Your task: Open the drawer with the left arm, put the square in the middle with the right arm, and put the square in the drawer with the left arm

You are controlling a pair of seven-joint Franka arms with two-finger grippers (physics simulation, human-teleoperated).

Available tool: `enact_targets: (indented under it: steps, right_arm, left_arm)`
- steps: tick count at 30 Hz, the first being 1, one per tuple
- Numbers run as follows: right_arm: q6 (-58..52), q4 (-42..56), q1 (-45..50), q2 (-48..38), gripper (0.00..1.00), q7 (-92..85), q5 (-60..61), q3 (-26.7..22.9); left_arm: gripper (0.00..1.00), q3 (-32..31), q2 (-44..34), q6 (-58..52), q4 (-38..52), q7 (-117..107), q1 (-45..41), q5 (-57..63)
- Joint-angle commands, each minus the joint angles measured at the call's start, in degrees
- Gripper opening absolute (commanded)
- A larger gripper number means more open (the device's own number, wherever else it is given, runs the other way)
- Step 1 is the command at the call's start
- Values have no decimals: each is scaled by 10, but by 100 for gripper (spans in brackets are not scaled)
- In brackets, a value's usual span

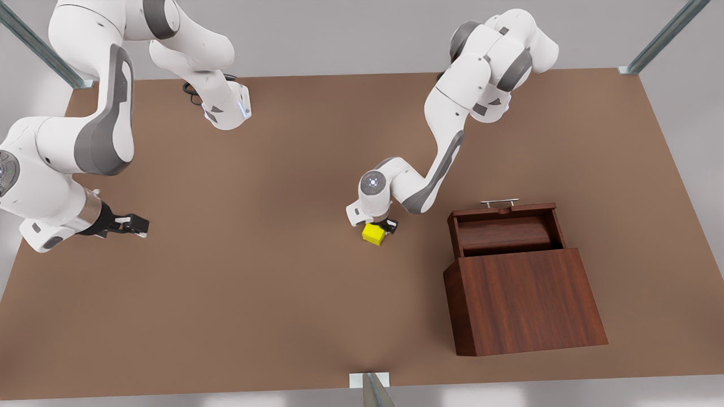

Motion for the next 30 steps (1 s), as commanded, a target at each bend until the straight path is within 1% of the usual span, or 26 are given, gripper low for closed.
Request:
enact_targets:
  steps: [1,4,6,10,11,13,14,16,18,20,22,23,24,25,29,30]
  right_arm:
    - [0,0,0,0,100,0,-1,0]
    - [1,0,5,0,100,0,-1,1]
    - [8,0,8,1,100,0,-1,2]
    - [14,0,7,1,100,0,-1,2]
    - [14,0,8,1,100,0,-1,3]
    - [18,-1,9,1,100,0,-1,4]
    - [18,-1,9,1,100,0,-1,4]
    - [18,-1,9,2,100,1,0,4]
    - [18,-1,9,2,100,1,-1,4]
    - [18,-1,9,2,100,1,0,4]
    - [18,-1,9,2,100,1,0,4]
    - [18,-1,9,2,100,1,0,4]
    - [18,-1,9,2,100,1,1,4]
    - [18,-1,9,2,100,1,2,5]
    - [18,-1,9,2,100,1,3,4]
    - [25,-1,9,2,100,1,5,4]
  left_arm:
    - [71,1,-6,-8,0,1,1,-4]
    - [71,7,-47,-38,1,5,7,-10]
    - [72,14,-103,-87,-6,27,14,-24]
    - [74,103,-196,-219,-9,207,14,-110]
    - [74,120,-203,-232,-9,235,14,-122]
    - [74,184,-231,-243,-40,349,13,-136]
    - [74,204,-238,-243,-52,382,13,-136]
    - [74,265,-242,-261,-56,482,13,-161]
    - [74,300,-241,-269,-57,535,13,-164]
    - [74,316,-239,-277,-59,559,13,-165]
    - [77,318,-231,-279,-61,563,13,-165]
    - [90,318,-221,-277,-60,563,13,-165]
    - [93,318,-215,-276,-60,563,14,-166]
    - [100,318,-211,-275,-60,563,15,-168]
    - [100,320,-205,-276,-55,561,15,-177]
    - [100,321,-210,-287,-35,523,15,-177]
